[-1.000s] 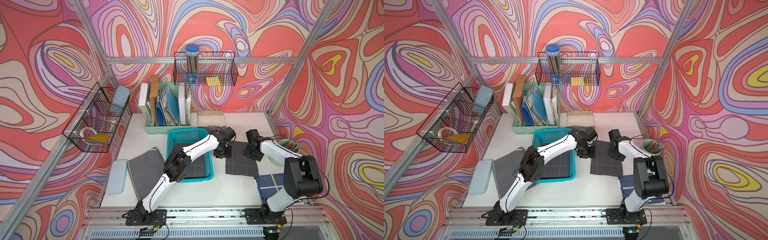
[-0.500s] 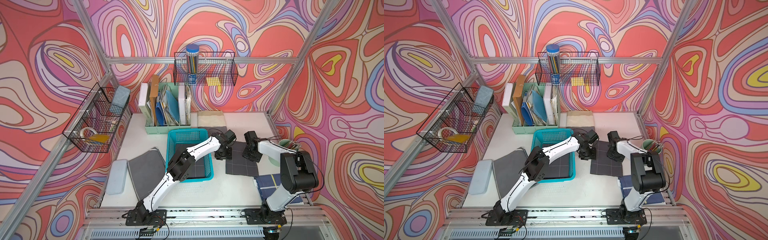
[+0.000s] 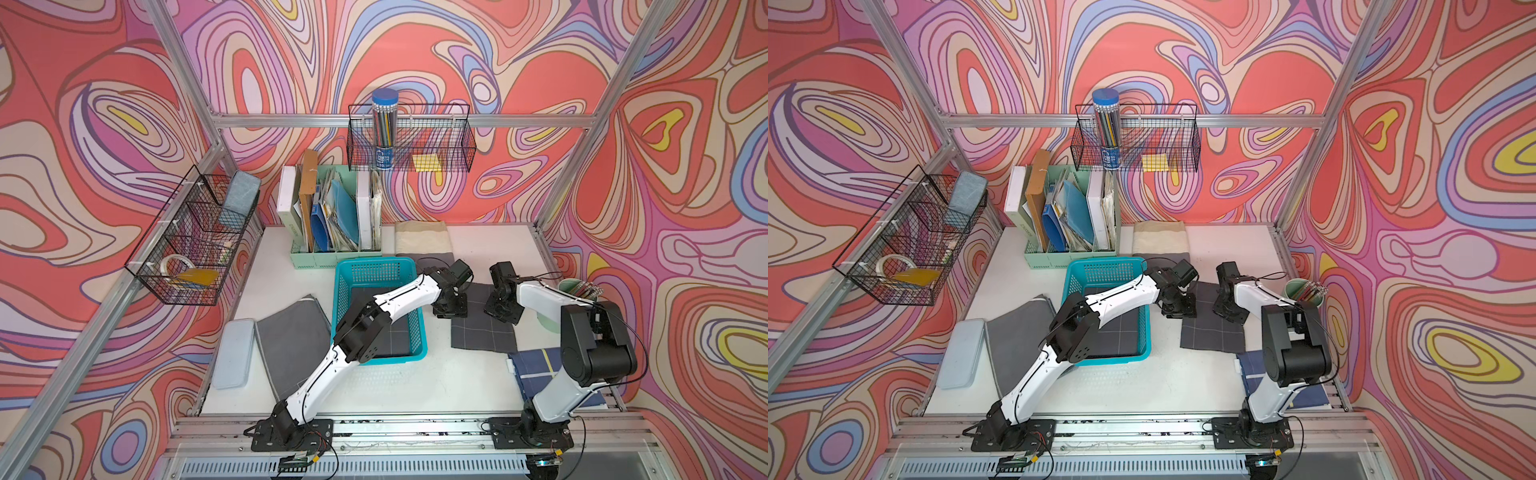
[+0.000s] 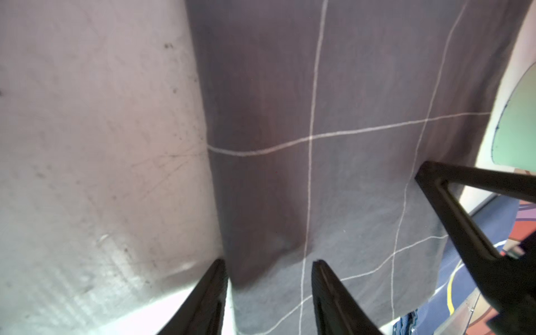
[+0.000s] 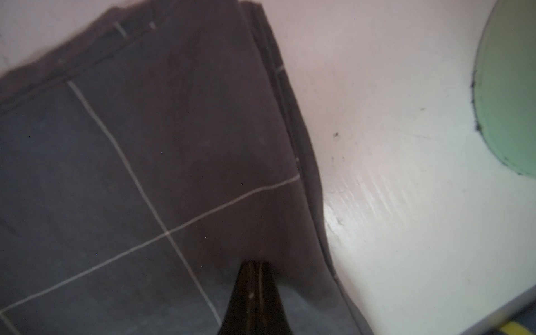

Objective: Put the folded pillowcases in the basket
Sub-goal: Pick up the pillowcase from the center of the board.

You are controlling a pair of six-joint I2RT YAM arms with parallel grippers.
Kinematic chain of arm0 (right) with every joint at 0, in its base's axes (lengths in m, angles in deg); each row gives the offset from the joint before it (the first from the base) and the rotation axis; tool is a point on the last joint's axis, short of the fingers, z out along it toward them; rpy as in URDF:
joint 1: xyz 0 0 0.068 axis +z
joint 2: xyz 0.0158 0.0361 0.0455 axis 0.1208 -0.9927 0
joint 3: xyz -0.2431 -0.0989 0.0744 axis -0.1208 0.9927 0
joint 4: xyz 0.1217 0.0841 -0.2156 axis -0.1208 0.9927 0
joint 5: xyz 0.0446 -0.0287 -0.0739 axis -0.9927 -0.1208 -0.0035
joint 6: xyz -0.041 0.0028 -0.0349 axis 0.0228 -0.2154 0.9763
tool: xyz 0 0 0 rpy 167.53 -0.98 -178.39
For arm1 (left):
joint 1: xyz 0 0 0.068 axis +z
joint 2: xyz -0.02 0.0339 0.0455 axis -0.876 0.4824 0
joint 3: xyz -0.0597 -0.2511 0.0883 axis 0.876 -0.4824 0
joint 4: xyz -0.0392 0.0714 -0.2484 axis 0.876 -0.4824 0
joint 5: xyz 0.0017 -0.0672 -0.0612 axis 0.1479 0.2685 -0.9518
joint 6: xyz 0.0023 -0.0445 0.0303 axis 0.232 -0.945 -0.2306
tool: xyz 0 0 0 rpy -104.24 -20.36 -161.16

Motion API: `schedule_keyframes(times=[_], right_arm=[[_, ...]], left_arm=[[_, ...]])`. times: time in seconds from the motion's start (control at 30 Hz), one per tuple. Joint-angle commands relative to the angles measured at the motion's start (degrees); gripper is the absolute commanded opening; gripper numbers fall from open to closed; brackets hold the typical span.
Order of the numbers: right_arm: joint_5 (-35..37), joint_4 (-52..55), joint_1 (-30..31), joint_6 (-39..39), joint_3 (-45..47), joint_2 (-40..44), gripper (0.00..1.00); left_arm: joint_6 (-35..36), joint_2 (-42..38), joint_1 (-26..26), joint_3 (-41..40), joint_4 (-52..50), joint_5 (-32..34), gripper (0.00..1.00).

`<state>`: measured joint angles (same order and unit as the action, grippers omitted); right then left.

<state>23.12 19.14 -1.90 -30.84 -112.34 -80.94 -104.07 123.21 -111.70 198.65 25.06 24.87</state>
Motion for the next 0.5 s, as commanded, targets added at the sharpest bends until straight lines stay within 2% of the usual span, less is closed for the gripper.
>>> schedule_keyframes(times=[0.0,0.1,0.17,0.23,0.37,0.47], right_arm=[[-3.3,-0.5,0.0,0.7,0.5,-1.8,0.00],[-4.1,-0.6,0.0,1.1,0.7,-2.2,0.00],[-4.6,-0.9,0.0,1.3,0.8,-2.8,0.00],[-5.0,-0.9,0.0,1.6,0.9,-3.3,0.00],[-5.6,-1.3,0.0,1.8,1.6,-3.4,0.00],[-6.0,-1.6,0.0,1.9,1.8,-3.6,0.00]], left_arm=[[-0.8,1.9,0.2,-1.6,0.3,-1.1,0.51],[-1.2,1.7,0.0,-2.7,4.8,-5.0,0.43],[-1.8,0.9,0.1,-4.6,9.1,-6.5,0.30],[-1.6,-0.7,0.1,-6.5,12.8,-7.0,0.21],[-1.4,-5.8,0.1,-13.3,22.5,-7.5,0.15],[-1.3,-8.7,0.1,-16.8,27.7,-9.3,0.16]])
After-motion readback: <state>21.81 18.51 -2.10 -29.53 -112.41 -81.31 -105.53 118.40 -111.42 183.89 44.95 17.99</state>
